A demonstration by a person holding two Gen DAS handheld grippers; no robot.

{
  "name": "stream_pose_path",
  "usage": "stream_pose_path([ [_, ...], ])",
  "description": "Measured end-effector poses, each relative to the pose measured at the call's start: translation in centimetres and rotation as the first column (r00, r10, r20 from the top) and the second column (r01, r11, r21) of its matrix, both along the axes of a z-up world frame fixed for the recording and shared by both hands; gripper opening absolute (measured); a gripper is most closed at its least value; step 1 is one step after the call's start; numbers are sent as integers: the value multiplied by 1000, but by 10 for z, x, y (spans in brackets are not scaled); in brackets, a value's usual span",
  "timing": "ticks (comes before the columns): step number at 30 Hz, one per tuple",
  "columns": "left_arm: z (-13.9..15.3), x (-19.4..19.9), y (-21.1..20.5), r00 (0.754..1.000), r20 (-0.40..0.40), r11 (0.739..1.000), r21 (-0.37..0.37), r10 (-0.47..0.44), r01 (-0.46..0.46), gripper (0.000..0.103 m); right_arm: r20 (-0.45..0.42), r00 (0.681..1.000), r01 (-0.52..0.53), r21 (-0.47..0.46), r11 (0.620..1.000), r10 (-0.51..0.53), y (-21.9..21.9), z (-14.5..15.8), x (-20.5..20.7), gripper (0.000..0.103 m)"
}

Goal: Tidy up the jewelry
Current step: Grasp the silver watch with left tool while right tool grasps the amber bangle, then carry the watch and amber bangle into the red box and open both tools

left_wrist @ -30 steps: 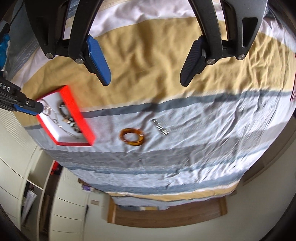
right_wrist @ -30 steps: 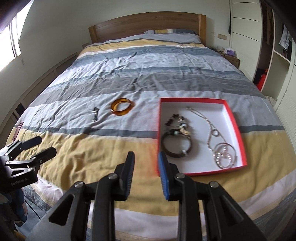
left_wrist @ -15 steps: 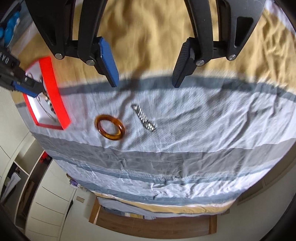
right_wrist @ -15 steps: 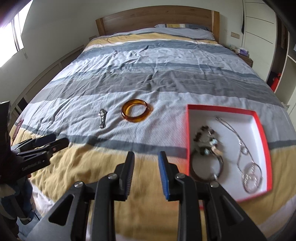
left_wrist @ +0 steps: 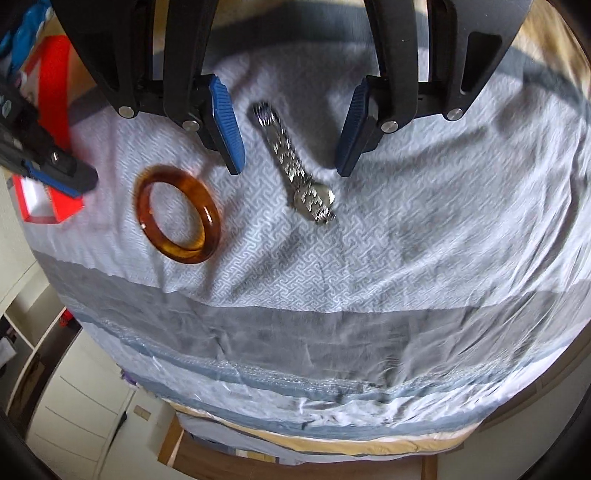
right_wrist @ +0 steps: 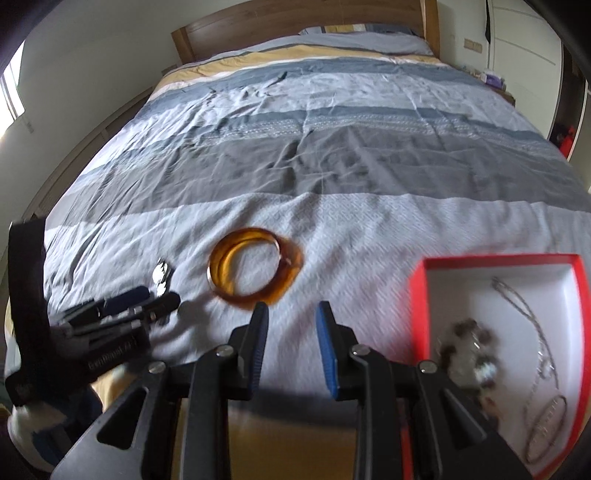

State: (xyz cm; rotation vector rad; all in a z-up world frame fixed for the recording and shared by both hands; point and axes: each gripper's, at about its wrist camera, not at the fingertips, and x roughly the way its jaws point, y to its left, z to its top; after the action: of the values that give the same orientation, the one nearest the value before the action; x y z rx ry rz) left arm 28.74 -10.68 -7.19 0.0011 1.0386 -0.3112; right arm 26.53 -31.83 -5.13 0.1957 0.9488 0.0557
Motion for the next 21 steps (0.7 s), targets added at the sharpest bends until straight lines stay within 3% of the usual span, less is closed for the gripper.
stream_pose_path([
  [7, -7, 9, 2, 1000, 28, 1000, 20, -9, 9, 28, -28, 1000, 15, 41, 999, -14, 2, -23, 43, 26],
  [11, -5, 9, 12, 999, 34, 1000, -5, -3, 3, 12, -46, 999, -1, 43, 999, 3, 8, -35, 54, 26],
  [18, 1, 1, 21, 998, 62, 1000, -2, -12, 12, 12, -50, 998, -32, 49, 998, 34, 25, -46, 58, 27],
  [20, 4, -3, 26, 998, 69, 1000, 4, -10, 10, 12, -46, 998, -43, 59, 997, 46, 29, -47, 57, 21],
  [21, 6, -5, 29, 997, 71, 1000, 7, -8, 7, 12, -44, 998, -46, 66, 997, 49, 30, -46, 56, 12],
])
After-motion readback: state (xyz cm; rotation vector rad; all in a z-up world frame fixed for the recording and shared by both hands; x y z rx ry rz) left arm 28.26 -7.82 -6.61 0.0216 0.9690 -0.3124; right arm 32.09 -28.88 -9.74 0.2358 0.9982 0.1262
